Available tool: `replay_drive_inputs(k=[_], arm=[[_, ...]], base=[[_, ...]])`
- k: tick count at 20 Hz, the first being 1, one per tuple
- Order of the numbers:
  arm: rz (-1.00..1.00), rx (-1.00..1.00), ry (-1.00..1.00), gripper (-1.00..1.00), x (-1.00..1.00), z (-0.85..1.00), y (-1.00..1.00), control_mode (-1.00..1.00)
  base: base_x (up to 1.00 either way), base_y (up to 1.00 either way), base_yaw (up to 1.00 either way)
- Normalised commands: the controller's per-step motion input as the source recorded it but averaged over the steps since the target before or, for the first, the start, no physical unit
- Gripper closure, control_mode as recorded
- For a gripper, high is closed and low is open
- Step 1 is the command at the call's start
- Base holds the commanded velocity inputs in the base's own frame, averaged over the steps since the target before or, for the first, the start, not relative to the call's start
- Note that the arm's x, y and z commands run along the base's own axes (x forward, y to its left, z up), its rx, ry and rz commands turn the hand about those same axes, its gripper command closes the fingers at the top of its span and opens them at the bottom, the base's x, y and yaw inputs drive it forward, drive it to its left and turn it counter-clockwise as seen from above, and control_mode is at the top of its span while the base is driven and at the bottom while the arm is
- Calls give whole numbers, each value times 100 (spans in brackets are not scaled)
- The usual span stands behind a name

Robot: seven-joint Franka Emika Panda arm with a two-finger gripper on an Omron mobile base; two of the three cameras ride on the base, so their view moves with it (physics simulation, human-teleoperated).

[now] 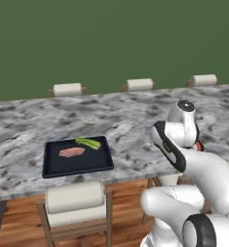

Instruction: Create a steak meal by picking up the steak and asparagus from the tray and placing them on the plate. Leave the celery on the tray.

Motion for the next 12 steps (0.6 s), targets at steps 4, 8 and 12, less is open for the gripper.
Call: replay_drive_inputs(k=[4,8,12], arm=[[16,0,0,-100,-8,31,99,-100],[14,0,0,-100,0,44,88,-100],[21,0,0,-100,0,23,85,-100]], base=[[0,0,0],[0,0,0],[0,0,0]])
